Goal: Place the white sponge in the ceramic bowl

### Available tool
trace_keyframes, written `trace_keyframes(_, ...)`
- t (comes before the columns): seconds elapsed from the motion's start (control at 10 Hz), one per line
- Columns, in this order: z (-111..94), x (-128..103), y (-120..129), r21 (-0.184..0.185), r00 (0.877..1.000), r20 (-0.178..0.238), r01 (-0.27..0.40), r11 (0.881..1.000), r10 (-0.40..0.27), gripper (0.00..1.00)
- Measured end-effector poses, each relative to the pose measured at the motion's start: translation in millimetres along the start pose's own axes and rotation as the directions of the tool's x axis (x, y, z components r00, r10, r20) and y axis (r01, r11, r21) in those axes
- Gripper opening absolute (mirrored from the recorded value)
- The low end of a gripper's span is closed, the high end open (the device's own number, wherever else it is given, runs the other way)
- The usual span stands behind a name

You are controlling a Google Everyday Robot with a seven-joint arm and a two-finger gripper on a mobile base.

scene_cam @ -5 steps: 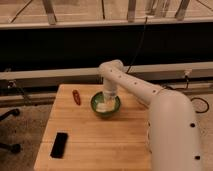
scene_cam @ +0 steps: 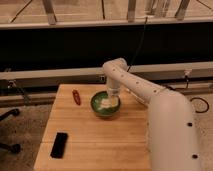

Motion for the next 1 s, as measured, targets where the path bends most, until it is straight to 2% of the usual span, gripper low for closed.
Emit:
trace_keyframes(0.1,-1,4,-2,0.017,1.0,-0.001,-0.013,1.0,0.013,0.71)
trace_keyframes(0.3,-6,5,-6,0.039,1.0,0.004,-0.025,0.999,0.025,0.8)
trace_keyframes(0.7,-22,2,-14,0.075,0.999,0.029,-0.027,0.997,0.025,0.8)
trace_keyframes(0.8,-23,0,-14,0.067,1.0,0.025,-0.021,0.998,0.019,0.8)
trace_keyframes(1.0,-10,-6,0,0.047,1.0,0.017,-0.006,0.999,0.005,0.8)
